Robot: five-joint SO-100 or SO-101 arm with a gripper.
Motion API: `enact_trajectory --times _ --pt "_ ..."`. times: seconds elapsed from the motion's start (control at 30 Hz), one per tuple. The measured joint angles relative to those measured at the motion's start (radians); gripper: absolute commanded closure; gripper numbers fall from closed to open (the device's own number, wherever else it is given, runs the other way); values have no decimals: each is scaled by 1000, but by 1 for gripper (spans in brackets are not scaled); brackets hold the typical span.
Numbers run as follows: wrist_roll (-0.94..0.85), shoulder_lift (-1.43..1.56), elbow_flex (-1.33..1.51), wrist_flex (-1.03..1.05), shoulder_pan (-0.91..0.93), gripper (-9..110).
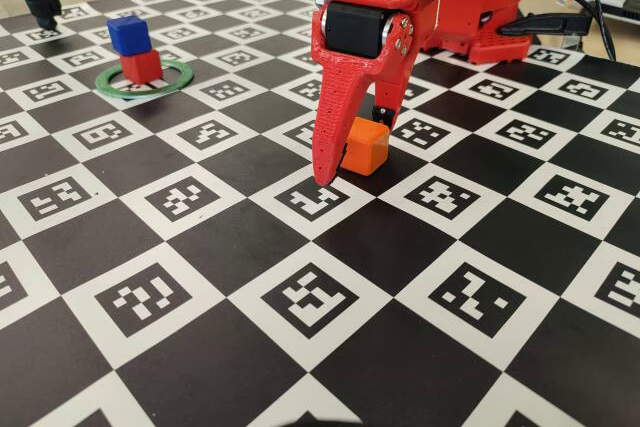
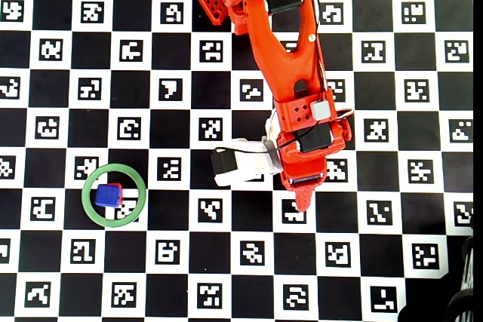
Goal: Grab the red cube then put it in the green circle then put the blue cube on top and finally the orange cube on top
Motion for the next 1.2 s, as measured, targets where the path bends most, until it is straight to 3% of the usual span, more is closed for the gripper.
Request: enact_trajectory --times 0.27,0.53,0.93,1.2 --pt "-5 -8 0 0 0 61" --pt "-15 -8 0 -21 0 93" --pt "-26 -8 0 -8 0 96" --pt "9 -8 -153 229 -9 96"
